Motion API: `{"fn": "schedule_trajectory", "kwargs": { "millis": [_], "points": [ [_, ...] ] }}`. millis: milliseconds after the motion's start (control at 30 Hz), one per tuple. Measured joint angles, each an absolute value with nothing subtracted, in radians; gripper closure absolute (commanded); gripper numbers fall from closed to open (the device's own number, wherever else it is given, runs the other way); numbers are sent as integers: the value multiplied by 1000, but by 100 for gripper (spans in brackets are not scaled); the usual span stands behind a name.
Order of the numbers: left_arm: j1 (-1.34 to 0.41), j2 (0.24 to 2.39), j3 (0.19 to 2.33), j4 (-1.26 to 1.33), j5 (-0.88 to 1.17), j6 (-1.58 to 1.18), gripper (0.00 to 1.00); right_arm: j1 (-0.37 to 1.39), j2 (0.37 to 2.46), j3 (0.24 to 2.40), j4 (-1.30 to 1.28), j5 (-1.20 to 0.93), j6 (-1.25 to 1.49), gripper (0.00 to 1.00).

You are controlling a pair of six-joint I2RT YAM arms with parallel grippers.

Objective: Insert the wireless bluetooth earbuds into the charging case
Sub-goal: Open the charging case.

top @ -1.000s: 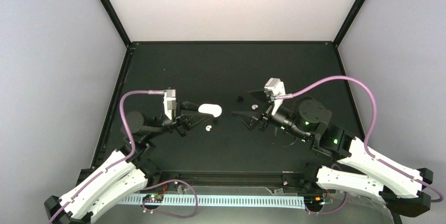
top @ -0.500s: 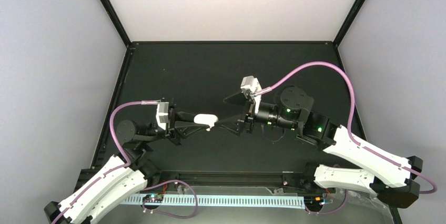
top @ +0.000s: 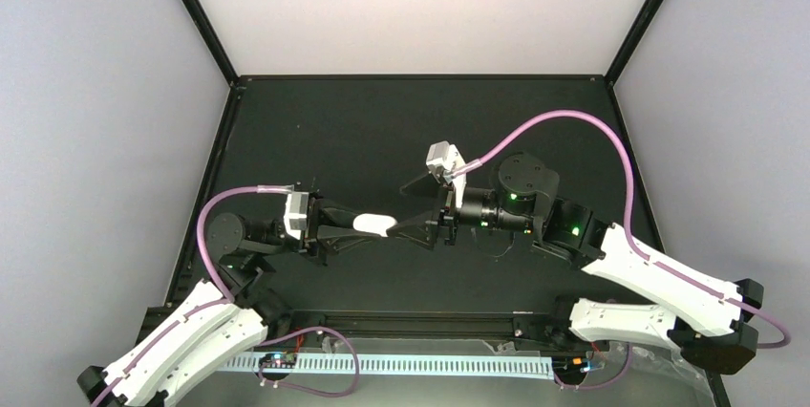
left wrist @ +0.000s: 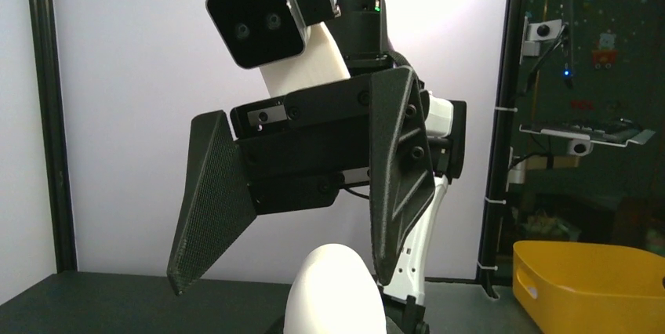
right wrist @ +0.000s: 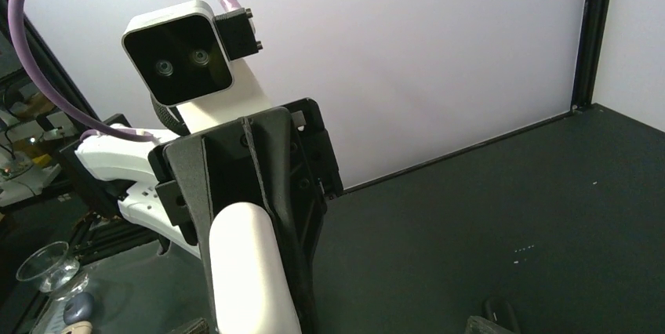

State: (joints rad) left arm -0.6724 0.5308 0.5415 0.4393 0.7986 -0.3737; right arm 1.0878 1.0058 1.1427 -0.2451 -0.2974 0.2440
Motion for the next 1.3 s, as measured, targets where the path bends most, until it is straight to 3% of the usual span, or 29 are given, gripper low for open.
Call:
{"fn": "schedule_trajectory", "kwargs": {
  "millis": [367,533,867,1300],
  "points": [
    [-672,555,542,430,802,-370,98,1089,1014,1153,-263,-310,215,35],
    [-672,565,542,432,801,-379,98,1089,1016,1153,-263,-323,205,39],
    [-672,579,542,435,801,-401,98,1089,1033,1153,-272,-330,188,36],
    [-667,578,541,435,767,-400,98,1100,1008,1153,-278,-185,203,34]
  ]
}}
